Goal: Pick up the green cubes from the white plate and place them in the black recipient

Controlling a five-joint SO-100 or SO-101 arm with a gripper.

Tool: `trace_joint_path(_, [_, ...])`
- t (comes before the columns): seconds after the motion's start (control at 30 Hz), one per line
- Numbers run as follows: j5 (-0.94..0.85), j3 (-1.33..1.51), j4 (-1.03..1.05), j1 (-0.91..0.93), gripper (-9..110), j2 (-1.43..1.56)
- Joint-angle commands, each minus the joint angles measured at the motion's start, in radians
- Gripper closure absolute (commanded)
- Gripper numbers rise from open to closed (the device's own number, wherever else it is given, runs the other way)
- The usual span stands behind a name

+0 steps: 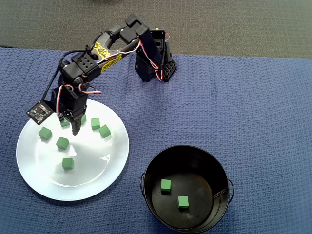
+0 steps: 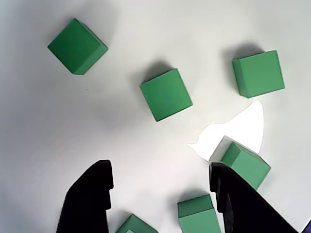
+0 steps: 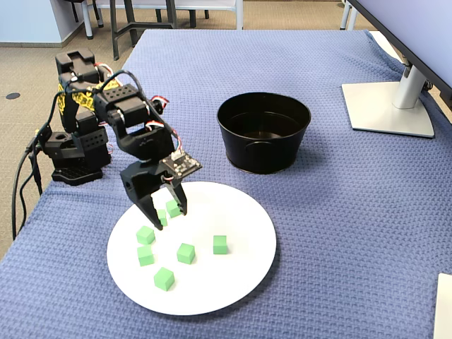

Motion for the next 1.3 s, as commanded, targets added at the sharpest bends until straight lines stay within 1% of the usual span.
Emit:
trace_joint_path(0.0, [-0.075,-0.121,0.041,0.003,78,-0.014])
trace_joint_path(0.13, [-0.117,-0.141,0.025,0.002,76,-0.034])
trace_joint_path(0.2, [-0.133,-0.163,0.052,0.002,75,-0.04])
trace_joint_path(0.43, [-0.224,-0.158,0.078,0.009,76,-0.066])
trace_joint_path(0.53, [-0.247,-0.218,0.107,0.012,76,-0.117])
trace_joint_path(0.77, [-0.247,-0.328,0.104,-0.003,76,-0.239])
trace_joint_path(1.27, [-0.233,-0.479,0.107,-0.015,77,-0.364])
